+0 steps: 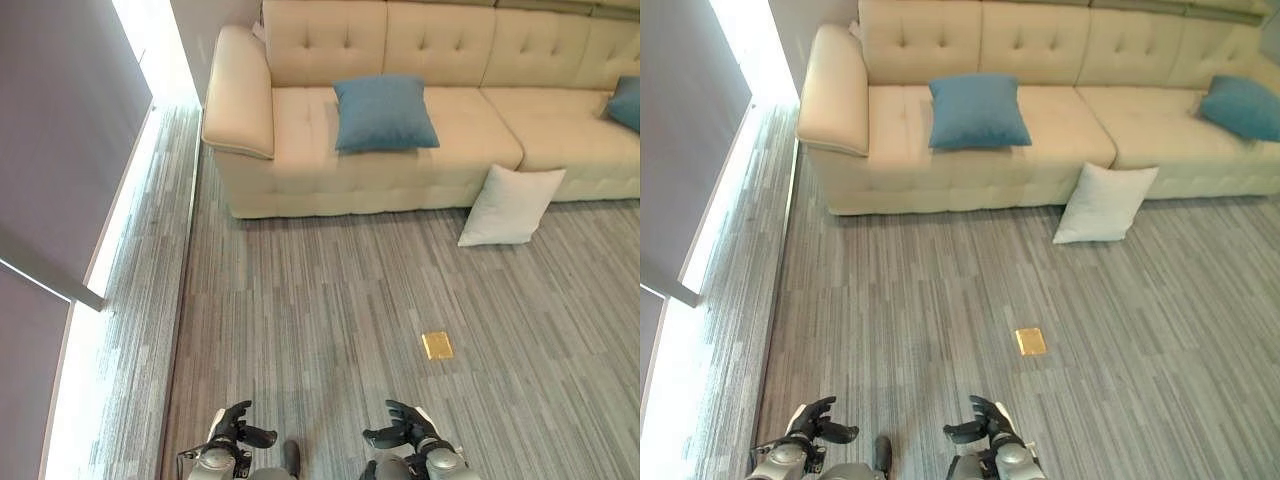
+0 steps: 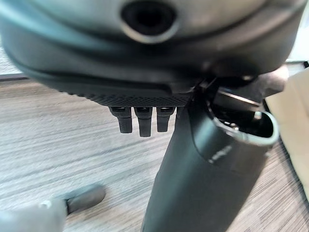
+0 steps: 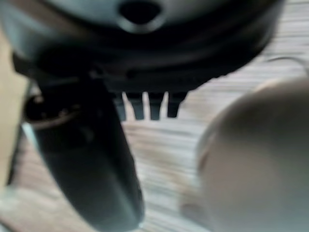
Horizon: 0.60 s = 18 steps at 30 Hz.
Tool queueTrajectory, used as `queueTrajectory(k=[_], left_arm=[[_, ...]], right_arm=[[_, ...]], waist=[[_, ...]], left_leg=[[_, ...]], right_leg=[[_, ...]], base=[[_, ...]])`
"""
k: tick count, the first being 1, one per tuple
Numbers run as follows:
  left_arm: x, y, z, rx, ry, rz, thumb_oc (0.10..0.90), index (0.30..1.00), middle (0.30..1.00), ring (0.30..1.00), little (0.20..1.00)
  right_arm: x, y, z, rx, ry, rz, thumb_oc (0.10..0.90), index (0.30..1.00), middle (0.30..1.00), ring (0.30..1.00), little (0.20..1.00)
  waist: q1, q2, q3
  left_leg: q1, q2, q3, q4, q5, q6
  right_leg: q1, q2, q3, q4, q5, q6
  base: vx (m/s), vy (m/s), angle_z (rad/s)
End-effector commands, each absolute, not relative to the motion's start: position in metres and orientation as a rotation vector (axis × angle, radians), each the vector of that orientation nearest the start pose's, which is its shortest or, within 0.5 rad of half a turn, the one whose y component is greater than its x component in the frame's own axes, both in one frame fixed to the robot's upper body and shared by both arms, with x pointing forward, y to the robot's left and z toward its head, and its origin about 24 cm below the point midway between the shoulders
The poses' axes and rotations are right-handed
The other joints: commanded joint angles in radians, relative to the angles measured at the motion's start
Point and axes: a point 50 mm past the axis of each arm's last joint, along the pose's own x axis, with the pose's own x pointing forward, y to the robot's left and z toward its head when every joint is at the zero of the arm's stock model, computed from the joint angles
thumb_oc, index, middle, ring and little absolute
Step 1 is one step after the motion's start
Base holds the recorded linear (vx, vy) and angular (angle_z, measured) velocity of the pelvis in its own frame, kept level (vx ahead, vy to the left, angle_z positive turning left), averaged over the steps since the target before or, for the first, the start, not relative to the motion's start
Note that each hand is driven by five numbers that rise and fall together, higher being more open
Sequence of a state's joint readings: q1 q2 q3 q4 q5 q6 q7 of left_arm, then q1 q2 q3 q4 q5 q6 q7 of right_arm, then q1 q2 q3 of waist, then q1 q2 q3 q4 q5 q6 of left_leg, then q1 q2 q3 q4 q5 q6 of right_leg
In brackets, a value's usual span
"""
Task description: Pick up all the scattered cushions and arrange them neatly on the sofa.
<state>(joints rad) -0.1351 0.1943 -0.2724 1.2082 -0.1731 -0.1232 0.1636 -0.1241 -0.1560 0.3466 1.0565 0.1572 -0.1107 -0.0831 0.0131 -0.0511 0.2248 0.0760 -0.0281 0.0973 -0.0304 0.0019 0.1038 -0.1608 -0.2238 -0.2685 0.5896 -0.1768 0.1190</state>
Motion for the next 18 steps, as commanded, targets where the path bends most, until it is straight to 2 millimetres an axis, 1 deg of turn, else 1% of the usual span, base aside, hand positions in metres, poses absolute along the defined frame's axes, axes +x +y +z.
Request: queueTrajectory(k=[1, 2, 4, 5, 7, 8, 9, 11, 12, 13, 14, 15, 16, 17, 18], left_arm=[[0.171, 0.192, -0.14, 0.282, 0.89, 0.054, 0.8, 0.9, 0.9, 0.9, 0.9], [0.17, 0.192, -0.14, 0.291, 0.895, 0.049, 0.8, 0.9, 0.9, 0.9, 0.9], [0.171, 0.191, -0.14, 0.293, 0.896, 0.044, 0.8, 0.9, 0.9, 0.9, 0.9], [0.171, 0.191, -0.14, 0.293, 0.896, 0.043, 0.8, 0.9, 0.9, 0.9, 0.9], [0.17, 0.191, -0.141, 0.282, 0.903, 0.05, 0.8, 0.9, 0.9, 0.9, 0.9], [0.167, 0.191, -0.142, 0.28, 0.911, 0.049, 0.8, 0.9, 0.9, 0.9, 0.9], [0.163, 0.191, -0.144, 0.284, 0.926, 0.05, 0.8, 0.9, 0.9, 0.9, 0.9], [0.155, 0.191, -0.147, 0.276, 0.947, 0.054, 0.8, 0.9, 0.9, 0.9, 0.9], [0.155, 0.191, -0.147, 0.276, 0.948, 0.054, 0.8, 0.9, 0.9, 0.9, 0.9], [0.153, 0.189, -0.148, 0.28, 0.949, 0.038, 0.8, 0.9, 0.9, 0.9, 0.9], [0.155, 0.187, -0.147, 0.288, 0.939, 0.027, 0.8, 0.9, 0.9, 0.9, 0.9], [0.158, 0.186, -0.146, 0.291, 0.929, 0.021, 0.8, 0.9, 0.9, 0.9, 0.9], [0.167, 0.185, -0.142, 0.292, 0.894, 0.019, 0.8, 0.9, 0.9, 0.9, 0.9], [0.168, 0.185, -0.142, 0.292, 0.894, 0.019, 0.8, 0.9, 0.9, 0.9, 0.9], [0.171, 0.184, -0.14, 0.291, 0.884, 0.019, 0.8, 0.9, 0.9, 0.9, 0.9]], right_arm=[[0.19, -0.169, -0.125, -0.283, 0.765, 0.119, 0.8, 0.9, 0.9, 0.9, 0.9], [0.192, -0.169, -0.124, -0.293, 0.76, 0.126, 0.8, 0.9, 0.9, 0.9, 0.9], [0.194, -0.17, -0.122, -0.303, 0.751, 0.129, 0.8, 0.9, 0.9, 0.9, 0.9], [0.196, -0.171, -0.121, -0.306, 0.747, 0.129, 0.8, 0.9, 0.9, 0.9, 0.9], [0.195, -0.173, -0.121, -0.315, 0.749, 0.13, 0.8, 0.9, 0.9, 0.9, 0.9], [0.193, -0.175, -0.122, -0.319, 0.755, 0.127, 0.8, 0.9, 0.9, 0.9, 0.9], [0.19, -0.176, -0.124, -0.318, 0.765, 0.125, 0.8, 0.9, 0.9, 0.9, 0.9], [0.184, -0.178, -0.127, -0.319, 0.79, 0.121, 0.8, 0.9, 0.9, 0.9, 0.9], [0.184, -0.178, -0.127, -0.319, 0.79, 0.121, 0.8, 0.9, 0.9, 0.9, 0.9], [0.182, -0.18, -0.129, -0.317, 0.801, 0.118, 0.8, 0.9, 0.9, 0.9, 0.9], [0.182, -0.18, -0.129, -0.312, 0.799, 0.116, 0.8, 0.9, 0.9, 0.9, 0.9], [0.184, -0.18, -0.128, -0.307, 0.793, 0.11, 0.8, 0.9, 0.9, 0.9, 0.9], [0.189, -0.182, -0.125, -0.292, 0.773, 0.094, 0.8, 0.9, 0.9, 0.9, 0.9], [0.19, -0.182, -0.125, -0.292, 0.772, 0.093, 0.8, 0.9, 0.9, 0.9, 0.9], [0.19, -0.184, -0.125, -0.287, 0.775, 0.081, 0.8, 0.9, 0.9, 0.9, 0.9]], waist=[[0.002, -0.002, -0.006], [-0.005, -0.012, -0.007], [-0.02, -0.019, -0.001], [-0.025, -0.02, 0.001], [-0.032, -0.016, 0.004], [-0.034, -0.016, 0.001], [-0.036, -0.015, -0.008], [-0.036, -0.007, -0.027], [-0.037, -0.006, -0.027], [-0.036, -0.002, -0.036], [-0.033, -0.001, -0.035], [-0.031, -0.006, -0.03], [-0.015, -0.025, -0.007], [-0.016, -0.024, -0.008], [-0.011, -0.031, -0.001]], left_leg=[[0.004, -0.004, -0.061, 0.04, -0.149, -0.037], [0.019, -0.013, -0.069, 0.036, -0.158, -0.042], [0.046, -0.026, -0.092, 0.036, -0.174, -0.05], [0.058, -0.028, -0.101, 0.034, -0.179, -0.055], [0.076, -0.027, -0.109, 0.037, -0.19, -0.063], [0.087, -0.031, -0.112, 0.04, -0.204, -0.062], [0.101, -0.033, -0.116, 0.044, -0.222, -0.065], [0.116, -0.019, -0.127, 0.067, -0.228, -0.082], [0.116, -0.018, -0.127, 0.068, -0.229, -0.083], [0.105, -0.001, -0.127, 0.124, -0.202, -0.112], [0.078, 0.005, -0.125, 0.188, -0.166, -0.135], [0.036, 0.014, -0.12, 0.265, -0.131, -0.155], [-0.063, 0.029, -0.099, 0.442, -0.076, -0.176], [-0.068, 0.031, -0.1, 0.449, -0.079, -0.177], [-0.092, 0.045, -0.078, 0.492, -0.075, -0.173]], right_leg=[[0.053, 0.055, -0.002, -0.215, 0.143, -0.002], [0.026, 0.071, -0.011, -0.317, 0.145, -0.01], [-0.005, 0.096, -0.004, -0.429, 0.178, -0.005], [-0.015, 0.105, -0.001, -0.464, 0.192, 0.003], [-0.023, 0.11, -0.01, -0.481, 0.204, 0.006], [-0.013, 0.11, -0.008, -0.487, 0.202, 0.002], [0.0, 0.119, 0.003, -0.492, 0.195, -0.01], [0.007, 0.13, 0.003, -0.474, 0.181, -0.032], [0.008, 0.13, 0.002, -0.474, 0.18, -0.032], [0.04, 0.149, 0.001, -0.494, 0.166, -0.05], [0.064, 0.159, 0.003, -0.512, 0.161, -0.059], [0.082, 0.164, 0.01, -0.524, 0.156, -0.071], [0.119, 0.164, 0.014, -0.542, 0.141, -0.1], [0.118, 0.165, 0.013, -0.542, 0.141, -0.1], [0.138, 0.168, 0.01, -0.555, 0.132, -0.109]], base=[[0.2, -0.028, -0.04], [0.21, -0.04, -0.05], [0.29, -0.047, -0.04], [0.26, -0.035, 0.22], [0.24, -0.033, 0.41], [0.28, -0.054, 0.36], [0.3, -0.063, 0.31], [0.26, -0.058, 0.26], [0.28, -0.117, 0.21], [0.23, -0.137, 0.16], [0.28, -0.178, 0.12], [0.17, -0.179, 0.19], [0.11, -0.133, 0.15], [0.1, -0.13, 0.15], [0.09, -0.07, 0.04]])
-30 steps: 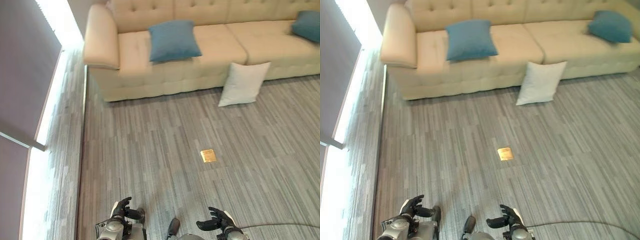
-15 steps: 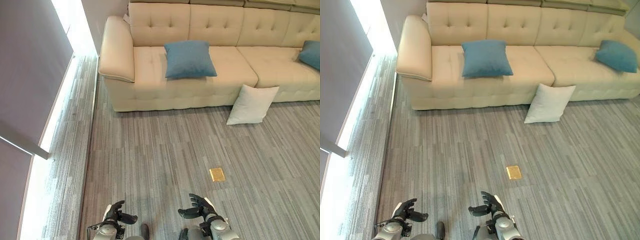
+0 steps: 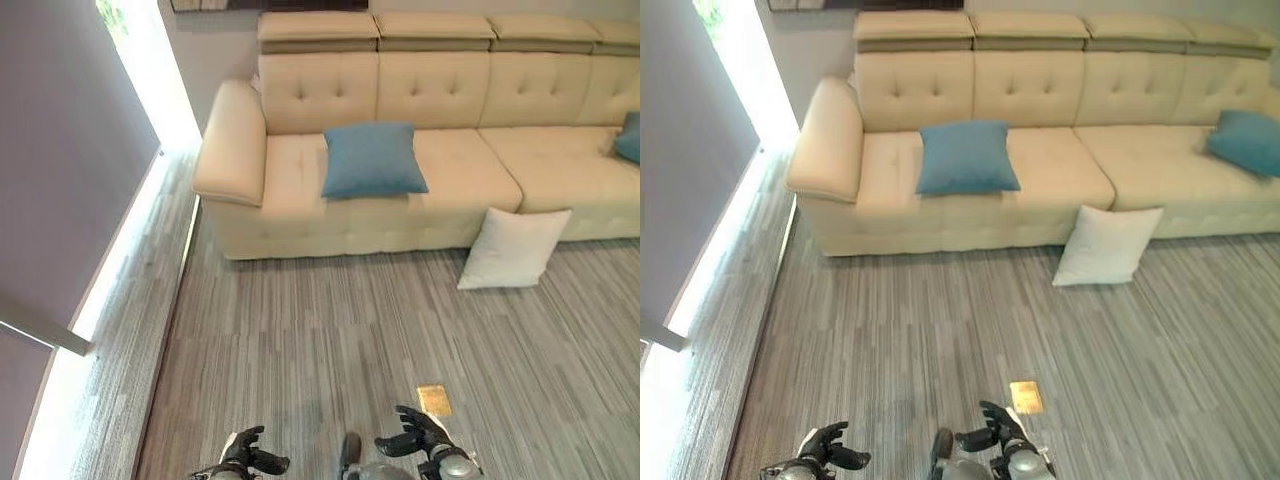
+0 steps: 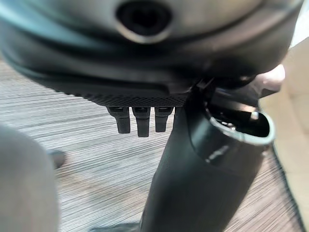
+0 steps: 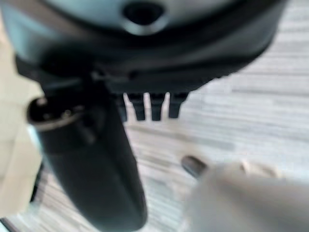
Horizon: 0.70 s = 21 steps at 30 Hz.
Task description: Pick up all the scattered cushions and arrange them neatly on the sofa.
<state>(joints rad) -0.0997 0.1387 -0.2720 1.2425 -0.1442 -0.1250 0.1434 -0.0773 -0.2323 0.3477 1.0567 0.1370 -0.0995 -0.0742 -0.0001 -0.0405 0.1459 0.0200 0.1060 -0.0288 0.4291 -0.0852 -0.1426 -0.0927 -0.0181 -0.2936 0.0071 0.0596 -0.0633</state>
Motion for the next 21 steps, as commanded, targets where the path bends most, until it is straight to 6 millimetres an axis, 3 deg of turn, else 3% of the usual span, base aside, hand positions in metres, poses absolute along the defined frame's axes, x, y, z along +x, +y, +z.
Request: queueTrajectory(k=[1, 3, 4, 6, 7, 8, 10, 14, 15, 16, 17, 19, 21], left_arm=[[0.174, 0.184, -0.138, 0.287, 0.873, 0.022, 0.8, 0.9, 0.9, 0.9, 0.9], [0.178, 0.183, -0.137, 0.286, 0.861, 0.018, 0.8, 0.9, 0.9, 0.9, 0.9], [0.179, 0.182, -0.136, 0.291, 0.855, 0.011, 0.8, 0.9, 0.9, 0.9, 0.9], [0.179, 0.182, -0.136, 0.295, 0.852, 0.006, 0.8, 0.9, 0.9, 0.9, 0.9], [0.178, 0.183, -0.136, 0.303, 0.855, 0.003, 0.8, 0.9, 0.9, 0.9, 0.9], [0.177, 0.183, -0.137, 0.307, 0.855, 0.003, 0.8, 0.9, 0.9, 0.9, 0.9], [0.171, 0.188, -0.14, 0.304, 0.885, 0.018, 0.8, 0.9, 0.9, 0.9, 0.9], [0.159, 0.196, -0.144, 0.321, 0.929, 0.035, 0.8, 0.9, 0.9, 0.9, 0.9], [0.156, 0.2, -0.145, 0.333, 0.938, 0.041, 0.8, 0.9, 0.9, 0.9, 0.9], [0.155, 0.205, -0.145, 0.347, 0.942, 0.05, 0.8, 0.9, 0.9, 0.9, 0.9], [0.156, 0.206, -0.144, 0.348, 0.94, 0.055, 0.8, 0.9, 0.9, 0.9, 0.9], [0.156, 0.21, -0.143, 0.345, 0.94, 0.069, 0.8, 0.9, 0.9, 0.9, 0.9], [0.159, 0.208, -0.142, 0.345, 0.929, 0.065, 0.8, 0.9, 0.9, 0.9, 0.9]], right_arm=[[0.188, -0.187, -0.126, -0.288, 0.785, 0.072, 0.8, 0.9, 0.9, 0.9, 0.9], [0.185, -0.19, -0.127, -0.286, 0.801, 0.057, 0.8, 0.9, 0.9, 0.9, 0.9], [0.182, -0.191, -0.129, -0.283, 0.811, 0.045, 0.8, 0.9, 0.9, 0.9, 0.9], [0.18, -0.192, -0.13, -0.283, 0.818, 0.042, 0.8, 0.9, 0.9, 0.9, 0.9], [0.177, -0.191, -0.132, -0.281, 0.83, 0.036, 0.8, 0.9, 0.9, 0.9, 0.9], [0.176, -0.19, -0.133, -0.278, 0.833, 0.037, 0.8, 0.9, 0.9, 0.9, 0.9], [0.171, -0.188, -0.135, -0.271, 0.848, 0.036, 0.8, 0.9, 0.9, 0.9, 0.9], [0.167, -0.183, -0.138, -0.251, 0.859, 0.047, 0.8, 0.9, 0.9, 0.9, 0.9], [0.171, -0.178, -0.136, -0.246, 0.843, 0.065, 0.8, 0.9, 0.9, 0.9, 0.9], [0.177, -0.172, -0.133, -0.243, 0.82, 0.083, 0.8, 0.9, 0.9, 0.9, 0.9], [0.179, -0.17, -0.132, -0.244, 0.811, 0.092, 0.8, 0.9, 0.9, 0.9, 0.9], [0.182, -0.166, -0.13, -0.246, 0.797, 0.107, 0.8, 0.9, 0.9, 0.9, 0.9], [0.185, -0.166, -0.129, -0.26, 0.786, 0.113, 0.8, 0.9, 0.9, 0.9, 0.9]], waist=[[0.007, -0.049, 0.086], [0.013, -0.058, 0.093], [0.014, -0.065, 0.092], [0.015, -0.064, 0.093], [0.029, -0.048, 0.094], [0.041, -0.045, 0.099], [0.051, -0.047, 0.089], [0.053, -0.054, 0.061], [0.055, -0.049, 0.058], [0.046, -0.041, 0.062], [0.041, -0.037, 0.064], [0.033, -0.025, 0.067], [0.018, -0.01, 0.068]], left_leg=[[-0.064, -0.08, 0.066, 0.05, 0.009, 0.08], [-0.103, -0.074, 0.1, 0.013, -0.028, 0.097], [-0.133, -0.079, 0.124, -0.073, -0.07, 0.111], [-0.141, -0.079, 0.13, -0.133, -0.06, 0.111], [-0.203, -0.064, 0.128, -0.287, 0.055, 0.099], [-0.228, -0.064, 0.12, -0.315, 0.089, 0.093], [-0.204, -0.079, 0.093, -0.374, 0.101, 0.1], [-0.157, -0.106, 0.087, -0.371, 0.069, 0.133], [-0.123, -0.112, 0.099, -0.378, 0.049, 0.153], [-0.083, -0.123, 0.106, -0.389, 0.03, 0.179], [-0.068, -0.127, 0.107, -0.392, 0.022, 0.19], [-0.029, -0.131, 0.107, -0.413, 0.007, 0.201], [0.018, -0.133, 0.088, -0.44, -0.01, 0.203]], right_leg=[[0.086, -0.04, 0.033, 0.018, -0.114, 0.068], [0.113, -0.045, 0.028, 0.003, -0.125, 0.071], [0.132, -0.049, 0.023, -0.014, -0.137, 0.082], [0.144, -0.046, 0.022, -0.022, -0.144, 0.089], [0.18, -0.017, 0.028, -0.034, -0.172, 0.092], [0.195, -0.008, 0.033, -0.031, -0.186, 0.092], [0.211, -0.001, 0.055, -0.005, -0.205, 0.097], [0.195, -0.045, 0.073, 0.098, -0.207, 0.137], [0.156, -0.076, 0.071, 0.198, -0.189, 0.165], [0.106, -0.106, 0.073, 0.324, -0.129, 0.195], [0.086, -0.116, 0.076, 0.377, -0.099, 0.207], [0.044, -0.132, 0.073, 0.446, -0.065, 0.212], [0.002, -0.129, 0.069, 0.386, -0.084, 0.189]], base=[[0.14, -0.082, -0.03], [0.22, -0.024, 0.03], [0.29, 0.032, 0.14], [0.26, 0.073, 0.29], [0.3, 0.12, 0.35], [0.44, 0.203, 0.22], [0.32, 0.189, 0.04], [0.27, 0.246, -0.55], [0.23, 0.282, -0.62], [0.29, 0.34, -0.29], [0.23, 0.257, -0.12], [0.2, 0.136, 0.12], [0.29, 0.077, 0.33]])
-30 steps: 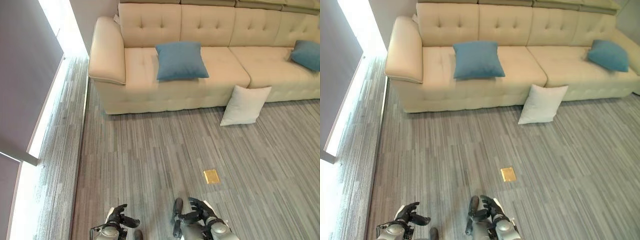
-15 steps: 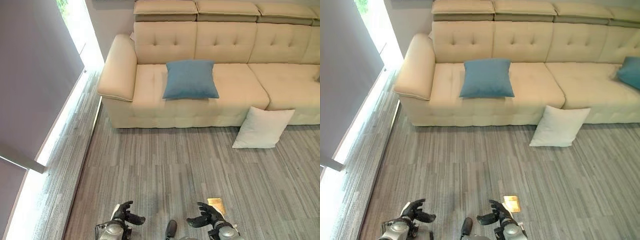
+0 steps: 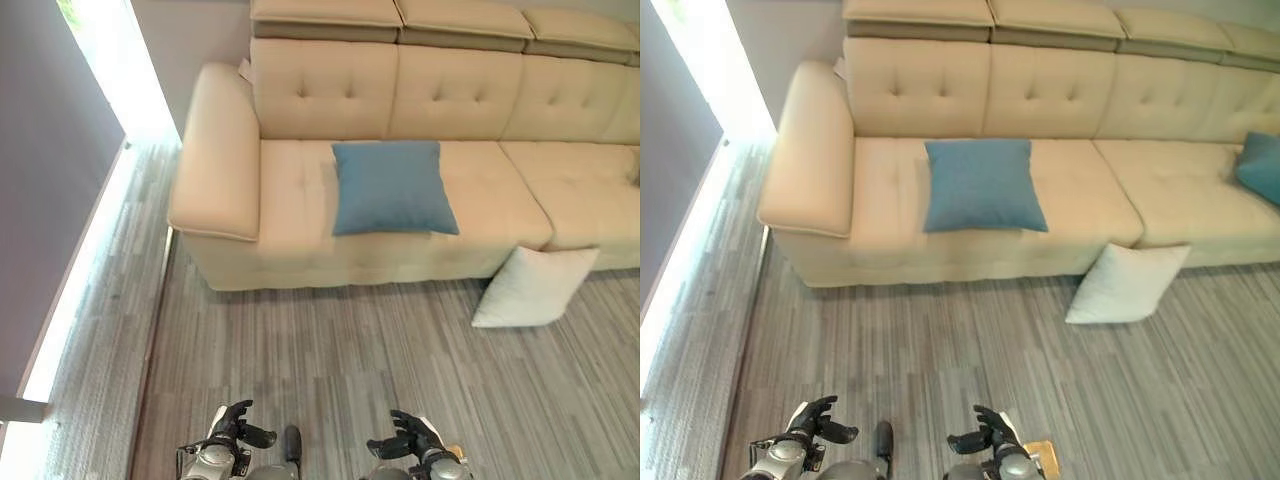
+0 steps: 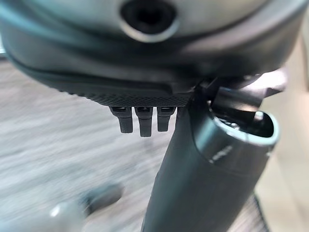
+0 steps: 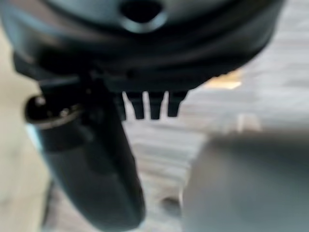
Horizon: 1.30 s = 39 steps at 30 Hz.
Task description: Pick up all the scattered cushions and arrange them neatly on the sofa.
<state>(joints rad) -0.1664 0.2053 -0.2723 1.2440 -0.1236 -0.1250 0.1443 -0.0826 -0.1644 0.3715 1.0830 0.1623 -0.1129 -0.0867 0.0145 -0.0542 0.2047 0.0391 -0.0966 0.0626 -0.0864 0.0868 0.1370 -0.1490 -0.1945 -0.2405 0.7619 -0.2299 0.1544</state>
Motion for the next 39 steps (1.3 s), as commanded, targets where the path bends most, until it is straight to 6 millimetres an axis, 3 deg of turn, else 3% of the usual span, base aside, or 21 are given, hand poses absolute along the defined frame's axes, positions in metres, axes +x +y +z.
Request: queueTrajectory(k=[1, 3, 6, 9, 14, 16, 20, 22, 25, 26, 28, 32, 39], left_arm=[[0.159, 0.208, -0.142, 0.345, 0.929, 0.065, 0.8, 0.9, 0.9, 0.9, 0.9], [0.161, 0.206, -0.142, 0.35, 0.924, 0.056, 0.8, 0.9, 0.9, 0.9, 0.9], [0.164, 0.201, -0.142, 0.348, 0.917, 0.041, 0.8, 0.9, 0.9, 0.9, 0.9], [0.165, 0.201, -0.142, 0.342, 0.917, 0.039, 0.8, 0.9, 0.9, 0.9, 0.9], [0.152, 0.2, -0.147, 0.336, 0.954, 0.042, 0.8, 0.9, 0.9, 0.9, 0.9], [0.149, 0.199, -0.148, 0.338, 0.96, 0.032, 0.8, 0.9, 0.9, 0.9, 0.9], [0.16, 0.193, -0.144, 0.329, 0.925, 0.019, 0.8, 0.9, 0.9, 0.9, 0.9], [0.162, 0.191, -0.144, 0.326, 0.916, 0.018, 0.8, 0.9, 0.9, 0.9, 0.9], [0.167, 0.187, -0.142, 0.309, 0.898, 0.021, 0.8, 0.9, 0.9, 0.9, 0.9], [0.167, 0.187, -0.142, 0.307, 0.898, 0.023, 0.8, 0.9, 0.9, 0.9, 0.9], [0.166, 0.185, -0.143, 0.321, 0.907, 0.004, 0.8, 0.9, 0.9, 0.9, 0.9], [0.168, 0.188, -0.141, 0.326, 0.896, 0.013, 0.8, 0.9, 0.9, 0.9, 0.9], [0.153, 0.197, -0.147, 0.308, 0.952, 0.054, 0.8, 0.9, 0.9, 0.9, 0.9]], right_arm=[[0.185, -0.166, -0.129, -0.26, 0.786, 0.113, 0.8, 0.9, 0.9, 0.9, 0.9], [0.185, -0.167, -0.128, -0.272, 0.784, 0.114, 0.8, 0.9, 0.9, 0.9, 0.9], [0.189, -0.171, -0.126, -0.295, 0.779, 0.117, 0.8, 0.9, 0.9, 0.9, 0.9], [0.188, -0.175, -0.127, -0.312, 0.784, 0.118, 0.8, 0.9, 0.9, 0.9, 0.9], [0.18, -0.179, -0.131, -0.311, 0.813, 0.111, 0.8, 0.9, 0.9, 0.9, 0.9], [0.181, -0.18, -0.13, -0.307, 0.807, 0.105, 0.8, 0.9, 0.9, 0.9, 0.9], [0.185, -0.185, -0.128, -0.303, 0.794, 0.08, 0.8, 0.9, 0.9, 0.9, 0.9], [0.184, -0.186, -0.129, -0.3, 0.802, 0.074, 0.8, 0.9, 0.9, 0.9, 0.9], [0.181, -0.191, -0.13, -0.307, 0.818, 0.06, 0.8, 0.9, 0.9, 0.9, 0.9], [0.18, -0.192, -0.131, -0.309, 0.822, 0.056, 0.8, 0.9, 0.9, 0.9, 0.9], [0.176, -0.194, -0.133, -0.325, 0.835, 0.057, 0.8, 0.9, 0.9, 0.9, 0.9], [0.177, -0.195, -0.132, -0.332, 0.834, 0.049, 0.8, 0.9, 0.9, 0.9, 0.9], [0.167, -0.188, -0.138, -0.316, 0.871, 0.058, 0.8, 0.9, 0.9, 0.9, 0.9]], waist=[[0.003, 0.004, 0.011], [-0.004, 0.007, 0.013], [-0.017, 0.003, 0.023], [-0.024, 0.002, 0.022], [-0.025, -0.001, -0.011], [-0.026, -0.001, -0.019], [-0.012, -0.015, 0.004], [-0.009, -0.017, 0.011], [0.008, -0.033, 0.025], [0.009, -0.033, 0.026], [0.02, -0.02, 0.031], [0.035, -0.013, 0.044], [0.053, -0.023, 0.007]], left_leg=[[0.003, 0.07, -0.004, 0.074, -0.182, -0.077], [0.017, 0.067, -0.005, 0.074, -0.194, -0.079], [0.048, 0.058, -0.021, 0.078, -0.218, -0.09], [0.068, 0.061, -0.019, 0.085, -0.238, -0.102], [0.105, 0.084, -0.024, 0.11, -0.277, -0.133], [0.09, 0.11, -0.023, 0.172, -0.269, -0.164], [-0.003, 0.153, -0.028, 0.387, -0.188, -0.214], [-0.025, 0.153, -0.037, 0.407, -0.177, -0.212], [-0.087, 0.11, -0.073, 0.354, -0.231, -0.191], [-0.095, 0.107, -0.074, 0.328, -0.228, -0.19], [-0.138, 0.097, -0.084, 0.203, -0.161, -0.187], [-0.202, 0.078, -0.094, 0.161, -0.093, -0.19], [-0.153, 0.057, -0.087, 0.157, -0.128, -0.154]], right_leg=[[0.062, 0.047, 0.015, -0.37, 0.205, -0.029], [0.048, 0.051, 0.006, -0.452, 0.193, -0.04], [0.013, 0.047, -0.011, -0.634, 0.241, -0.032], [0.013, 0.039, -0.038, -0.685, 0.259, -0.02], [0.066, 0.06, -0.047, -0.709, 0.25, -0.051], [0.095, 0.084, -0.047, -0.729, 0.231, -0.072], [0.162, 0.121, -0.045, -0.777, 0.2, -0.12], [0.173, 0.126, -0.042, -0.786, 0.194, -0.125], [0.204, 0.127, -0.02, -0.821, 0.184, -0.113], [0.207, 0.128, -0.017, -0.825, 0.182, -0.11], [0.222, 0.148, -0.003, -0.838, 0.17, -0.109], [0.246, 0.166, 0.013, -0.845, 0.153, -0.11], [0.263, 0.147, 0.051, -0.777, 0.12, -0.089]], base=[[0.24, 0.029, 0.24], [0.18, -0.019, 0.27], [0.25, -0.069, 0.18], [0.22, -0.086, 0.03], [0.26, -0.147, -0.07], [0.18, -0.199, -0.2], [0.11, -0.19, -0.06], [0.08, -0.084, -0.12], [0.15, -0.028, 0.04], [0.17, 0.024, -0.01], [0.17, 0.06, -0.04], [0.14, 0.062, -0.19], [0.21, 0.161, -0.28]])
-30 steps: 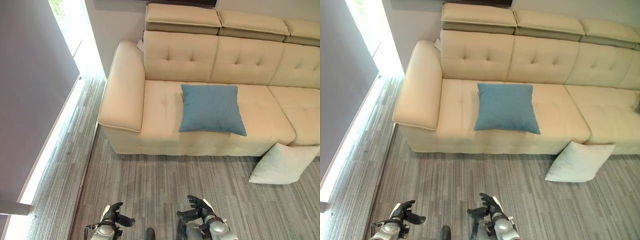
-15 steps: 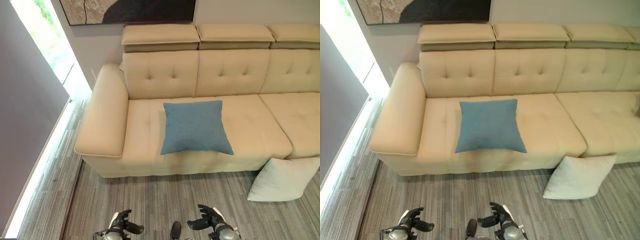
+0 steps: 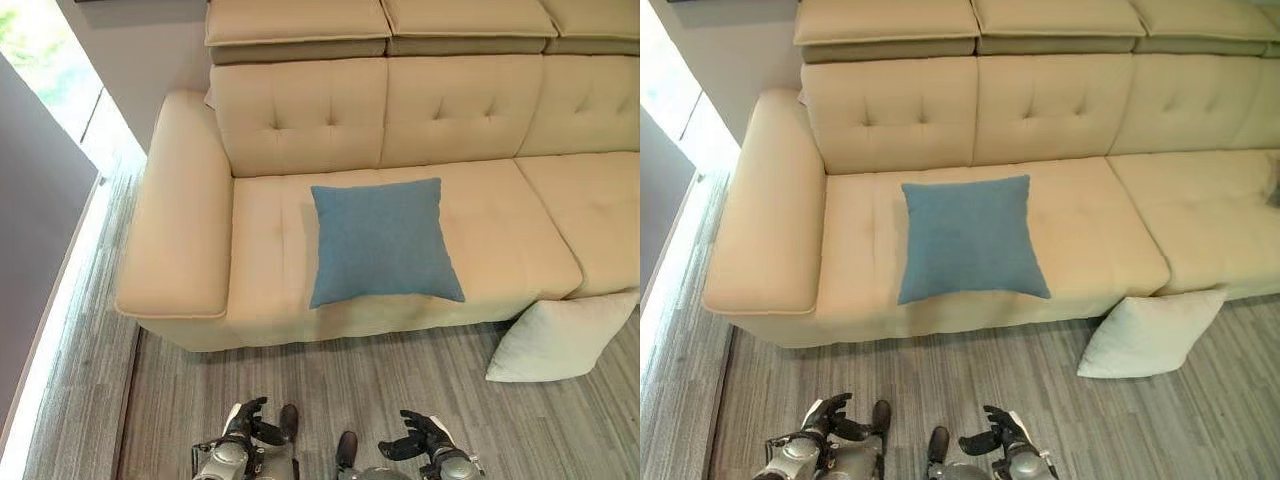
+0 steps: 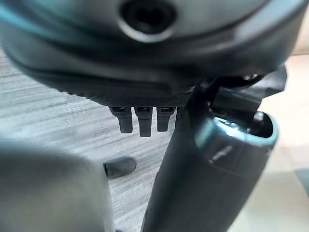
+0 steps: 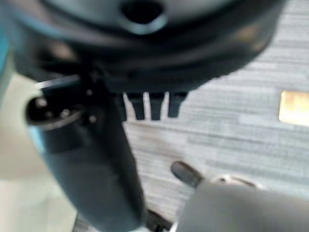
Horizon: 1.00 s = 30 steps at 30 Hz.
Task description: Pick up all the scattered cushions and arrange them neatly on the sofa.
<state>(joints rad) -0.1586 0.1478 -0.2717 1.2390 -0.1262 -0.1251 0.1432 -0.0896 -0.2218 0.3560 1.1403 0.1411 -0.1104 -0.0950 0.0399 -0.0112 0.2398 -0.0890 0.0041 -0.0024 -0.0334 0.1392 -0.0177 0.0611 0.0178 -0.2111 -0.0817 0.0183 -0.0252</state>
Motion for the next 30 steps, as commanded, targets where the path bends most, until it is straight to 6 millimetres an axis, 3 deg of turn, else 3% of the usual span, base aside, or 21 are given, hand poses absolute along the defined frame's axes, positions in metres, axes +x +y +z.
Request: queueTrajectory(k=[1, 3, 4, 6, 8, 12, 13, 15, 19, 22, 25, 26, 30], left_arm=[[0.154, 0.202, -0.146, 0.31, 0.953, 0.069, 0.8, 0.9, 0.9, 0.9, 0.9], [0.154, 0.202, -0.146, 0.31, 0.953, 0.069, 0.8, 0.9, 0.9, 0.9, 0.9], [0.157, 0.206, -0.144, 0.312, 0.942, 0.083, 0.8, 0.9, 0.9, 0.9, 0.9], [0.164, 0.207, -0.141, 0.32, 0.923, 0.079, 0.8, 0.9, 0.9, 0.9, 0.9], [0.164, 0.207, -0.141, 0.324, 0.921, 0.077, 0.8, 0.9, 0.9, 0.9, 0.9], [0.164, 0.202, -0.142, 0.344, 0.918, 0.049, 0.8, 0.9, 0.9, 0.9, 0.9], [0.163, 0.201, -0.142, 0.359, 0.923, 0.035, 0.8, 0.9, 0.9, 0.9, 0.9], [0.163, 0.202, -0.142, 0.356, 0.925, 0.041, 0.8, 0.9, 0.9, 0.9, 0.9], [0.158, 0.203, -0.144, 0.355, 0.941, 0.043, 0.8, 0.9, 0.9, 0.9, 0.9], [0.148, 0.202, -0.149, 0.348, 0.971, 0.043, 0.8, 0.9, 0.9, 0.9, 0.9], [0.149, 0.193, -0.149, 0.345, 0.963, 0.013, 0.8, 0.9, 0.9, 0.9, 0.9], [0.157, 0.189, -0.146, 0.336, 0.936, 0.005, 0.8, 0.9, 0.9, 0.9, 0.9], [0.17, 0.187, -0.141, 0.331, 0.89, 0.004, 0.8, 0.9, 0.9, 0.9, 0.9]], right_arm=[[0.168, -0.183, -0.138, -0.302, 0.867, 0.069, 0.8, 0.9, 0.9, 0.9, 0.9], [0.168, -0.183, -0.138, -0.302, 0.867, 0.069, 0.8, 0.9, 0.9, 0.9, 0.9], [0.173, -0.179, -0.137, -0.3, 0.856, 0.086, 0.8, 0.9, 0.9, 0.9, 0.9], [0.177, -0.175, -0.134, -0.294, 0.839, 0.099, 0.8, 0.9, 0.9, 0.9, 0.9], [0.177, -0.176, -0.134, -0.293, 0.835, 0.098, 0.8, 0.9, 0.9, 0.9, 0.9], [0.178, -0.179, -0.133, -0.316, 0.834, 0.099, 0.8, 0.9, 0.9, 0.9, 0.9], [0.179, -0.179, -0.133, -0.332, 0.831, 0.109, 0.8, 0.9, 0.9, 0.9, 0.9], [0.178, -0.182, -0.133, -0.343, 0.84, 0.11, 0.8, 0.9, 0.9, 0.9, 0.9], [0.175, -0.187, -0.134, -0.362, 0.855, 0.105, 0.8, 0.9, 0.9, 0.9, 0.9], [0.168, -0.189, -0.137, -0.359, 0.877, 0.098, 0.8, 0.9, 0.9, 0.9, 0.9], [0.17, -0.188, -0.137, -0.34, 0.867, 0.095, 0.8, 0.9, 0.9, 0.9, 0.9], [0.172, -0.191, -0.136, -0.35, 0.862, 0.094, 0.8, 0.9, 0.9, 0.9, 0.9], [0.173, -0.196, -0.135, -0.376, 0.871, 0.088, 0.8, 0.9, 0.9, 0.9, 0.9]], waist=[[0.034, -0.069, -0.033], [0.035, -0.07, -0.034], [0.029, -0.064, -0.026], [0.005, -0.048, -0.011], [-0.004, -0.043, -0.011], [-0.023, -0.029, -0.011], [-0.037, -0.032, -0.012], [-0.05, -0.029, -0.006], [-0.059, -0.03, -0.002], [-0.059, -0.033, -0.029], [-0.063, -0.031, -0.036], [-0.053, -0.043, -0.02], [-0.035, -0.061, 0.003]], left_leg=[[-0.003, -0.044, -0.007, 0.107, -0.205, 0.021], [-0.004, -0.044, -0.005, 0.107, -0.206, 0.021], [0.015, -0.044, 0.001, 0.116, -0.224, 0.044], [0.049, -0.052, -0.02, 0.12, -0.243, 0.07], [0.065, -0.053, -0.028, 0.115, -0.251, 0.074], [0.116, -0.052, -0.051, 0.085, -0.275, 0.07], [0.135, -0.056, -0.063, 0.077, -0.286, 0.062], [0.165, -0.049, -0.076, 0.072, -0.299, 0.052], [0.2, -0.042, -0.086, 0.085, -0.331, 0.039], [0.234, -0.015, -0.095, 0.086, -0.351, 0.015], [0.192, 0.033, -0.085, 0.178, -0.293, -0.034], [0.124, 0.046, -0.077, 0.31, -0.244, -0.049], [0.051, 0.057, -0.042, 0.399, -0.224, -0.044]], right_leg=[[0.022, -0.088, 0.019, 0.172, -0.133, 0.112], [0.021, -0.088, 0.021, 0.174, -0.134, 0.113], [-0.047, -0.115, 0.02, 0.32, -0.11, 0.146], [-0.12, -0.133, 0.06, 0.46, -0.055, 0.168], [-0.138, -0.138, 0.076, 0.468, -0.051, 0.161], [-0.162, -0.153, 0.089, 0.333, -0.06, 0.134], [-0.193, -0.161, 0.098, 0.226, -0.026, 0.14], [-0.218, -0.171, 0.093, 0.156, 0.011, 0.153], [-0.222, -0.179, 0.072, 0.141, 0.023, 0.161], [-0.194, -0.162, 0.074, 0.14, 0.02, 0.142], [-0.151, -0.132, 0.048, 0.126, -0.005, 0.11], [-0.115, -0.122, 0.031, 0.112, -0.025, 0.083], [-0.067, -0.114, 0.017, 0.088, -0.046, 0.063]], base=[[0.18, 0.164, -0.16], [0.11, 0.106, -0.21], [0.15, 0.146, -0.25], [0.17, 0.154, -0.2], [0.14, 0.053, 0.04], [0.24, -0.048, 0.03], [0.24, -0.106, 0.09], [0.27, -0.149, 0.11], [0.26, -0.201, 0.18], [0.29, -0.232, 0.1], [0.16, -0.234, 0.19], [0.1, -0.211, 0.28], [0.07, -0.137, 0.22]])
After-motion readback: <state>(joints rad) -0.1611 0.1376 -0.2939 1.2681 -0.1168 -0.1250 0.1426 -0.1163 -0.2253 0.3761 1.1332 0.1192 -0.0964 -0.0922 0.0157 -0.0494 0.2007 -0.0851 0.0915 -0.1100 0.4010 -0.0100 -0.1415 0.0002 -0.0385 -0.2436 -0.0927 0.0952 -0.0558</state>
